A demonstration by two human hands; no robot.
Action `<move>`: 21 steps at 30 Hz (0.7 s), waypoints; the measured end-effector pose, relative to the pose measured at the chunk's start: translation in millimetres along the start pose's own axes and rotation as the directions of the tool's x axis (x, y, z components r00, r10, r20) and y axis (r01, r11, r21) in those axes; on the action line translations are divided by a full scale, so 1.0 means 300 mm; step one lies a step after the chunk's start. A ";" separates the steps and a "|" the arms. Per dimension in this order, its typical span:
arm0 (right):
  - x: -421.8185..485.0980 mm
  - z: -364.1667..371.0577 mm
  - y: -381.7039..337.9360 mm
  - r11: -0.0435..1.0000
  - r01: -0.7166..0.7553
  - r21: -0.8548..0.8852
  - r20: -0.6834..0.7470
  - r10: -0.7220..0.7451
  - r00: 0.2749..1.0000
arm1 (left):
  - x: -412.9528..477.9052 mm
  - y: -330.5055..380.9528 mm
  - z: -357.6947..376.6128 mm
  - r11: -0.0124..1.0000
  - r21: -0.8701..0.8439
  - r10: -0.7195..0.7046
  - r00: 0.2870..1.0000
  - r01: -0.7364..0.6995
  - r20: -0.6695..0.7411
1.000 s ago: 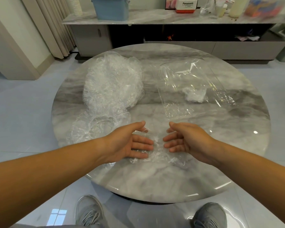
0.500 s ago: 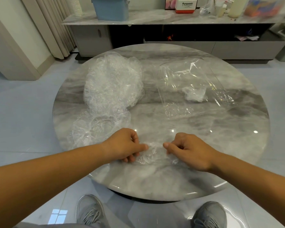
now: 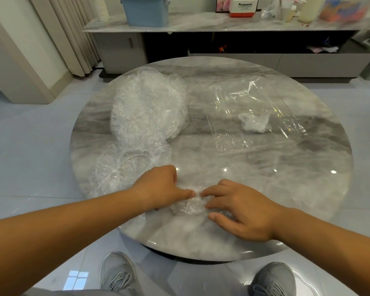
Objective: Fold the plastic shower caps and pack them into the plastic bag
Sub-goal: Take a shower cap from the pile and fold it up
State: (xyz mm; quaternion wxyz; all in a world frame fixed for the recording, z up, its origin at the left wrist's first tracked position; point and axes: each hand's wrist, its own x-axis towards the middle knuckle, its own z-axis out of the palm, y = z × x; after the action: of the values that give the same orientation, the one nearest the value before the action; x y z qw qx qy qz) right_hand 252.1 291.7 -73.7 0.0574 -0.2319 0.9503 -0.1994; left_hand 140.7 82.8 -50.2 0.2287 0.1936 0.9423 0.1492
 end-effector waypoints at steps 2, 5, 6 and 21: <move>-0.008 0.006 0.004 1.000 -0.019 0.009 0.020 0.019 1.000 | 0.005 -0.004 -0.004 1.000 0.007 0.014 1.000 -0.014 0.005; -0.015 0.004 -0.002 0.998 -0.048 0.039 0.016 0.047 0.999 | 0.016 -0.009 0.000 0.997 -0.029 0.072 0.997 -0.072 0.011; -0.018 0.001 -0.006 0.997 -0.059 0.048 0.019 0.058 0.998 | 0.018 -0.009 -0.002 0.995 -0.058 0.084 0.996 -0.083 0.023; -0.027 -0.004 -0.016 0.993 -0.060 -0.099 0.066 0.067 0.996 | -0.017 0.055 -0.002 0.347 -0.846 0.038 0.895 0.405 0.444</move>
State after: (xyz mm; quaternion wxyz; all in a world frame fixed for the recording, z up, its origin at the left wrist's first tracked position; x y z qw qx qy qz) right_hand 261.0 291.9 -70.7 0.0852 -0.2108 0.9632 -0.1431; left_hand 149.4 94.9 -41.7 0.4939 -0.0530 0.6440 0.5818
